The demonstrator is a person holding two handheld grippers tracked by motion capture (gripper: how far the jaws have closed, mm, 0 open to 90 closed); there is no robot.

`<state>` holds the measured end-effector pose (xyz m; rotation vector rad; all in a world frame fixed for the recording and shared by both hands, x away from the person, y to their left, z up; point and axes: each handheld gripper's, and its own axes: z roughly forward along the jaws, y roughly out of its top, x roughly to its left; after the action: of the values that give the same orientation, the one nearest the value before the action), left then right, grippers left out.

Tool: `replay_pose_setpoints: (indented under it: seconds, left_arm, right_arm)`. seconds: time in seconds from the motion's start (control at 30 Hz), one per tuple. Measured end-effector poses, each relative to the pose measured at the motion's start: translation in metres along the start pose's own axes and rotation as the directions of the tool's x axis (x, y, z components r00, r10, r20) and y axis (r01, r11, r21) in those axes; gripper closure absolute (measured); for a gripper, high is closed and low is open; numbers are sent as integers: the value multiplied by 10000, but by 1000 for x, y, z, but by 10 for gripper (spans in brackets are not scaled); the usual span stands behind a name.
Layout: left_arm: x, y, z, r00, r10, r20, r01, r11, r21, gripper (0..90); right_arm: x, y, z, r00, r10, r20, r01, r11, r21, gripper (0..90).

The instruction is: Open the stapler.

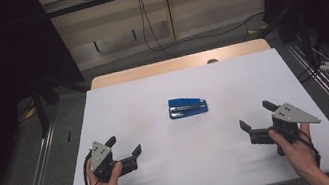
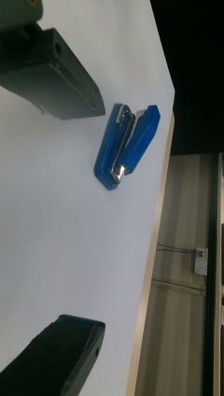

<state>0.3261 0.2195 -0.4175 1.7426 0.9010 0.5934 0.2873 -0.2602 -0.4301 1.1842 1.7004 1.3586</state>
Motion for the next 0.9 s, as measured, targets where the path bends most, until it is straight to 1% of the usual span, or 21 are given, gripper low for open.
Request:
replay_pose_setpoints:
  seconds: [0.07,0.17,0.27,0.3,0.33,0.4,0.43,0.47,0.5,0.53,0.63,0.67,0.73,0.8,0.87,0.9]
  left_arm:
    - [-1,0,-1,9999,60,83,-60,10000,-8,46]
    - [-5,1,1,9996,263,83,-263,9996,55,37]
    - [-7,1,3,9996,271,118,-272,9996,86,36]
    - [-8,3,7,9990,352,282,-355,9993,108,36]
    - [-9,3,9,9989,316,351,-321,9994,131,36]
    - [-11,4,12,9979,370,531,-382,9990,220,36]
    - [-12,4,13,9971,468,599,-485,9984,274,36]
    - [-12,4,13,9971,468,599,-485,9984,274,36]
    - [-15,4,16,9972,409,629,-429,9986,300,36]
    - [-16,5,17,9964,528,668,-552,9979,351,36]
    - [-18,5,19,9966,461,676,-488,9981,387,36]
    - [-19,4,20,9967,487,648,-515,9978,415,40]
    - [-18,5,21,9956,438,824,-475,9979,442,48]
    - [-19,5,23,9959,348,837,-386,9983,438,48]
    - [-19,5,26,9940,356,1034,-414,9977,542,55]
    - [-19,5,27,9937,388,1047,-447,9975,543,56]
  right_arm:
    - [1,1,1,10000,32,76,-32,10000,-9,0]
    - [6,0,7,10000,-54,-26,55,9999,87,0]
    - [9,1,11,9999,-143,-71,143,9998,98,0]
    - [11,1,12,9999,-138,-78,139,9998,157,1]
    - [11,1,13,9997,-189,-121,192,9997,179,0]
    - [14,1,16,9995,-201,-256,207,9995,236,0]
    - [14,1,17,9992,-292,-285,300,9992,257,0]
    - [14,1,17,9992,-292,-285,300,9992,257,0]
    - [15,2,19,9983,-419,-408,428,9988,233,0]
    - [15,2,19,9981,-406,-463,417,9989,236,0]
    - [16,2,21,9978,-398,-535,409,9990,198,0]
    - [17,2,23,9972,-411,-625,425,9989,204,0]
    - [20,3,26,9966,-494,-664,511,9984,247,0]
    - [24,3,30,9953,-622,-737,642,9976,254,9]
    - [28,2,33,9953,-562,-793,593,9975,377,19]
    - [29,2,36,9945,-632,-833,666,9970,390,19]
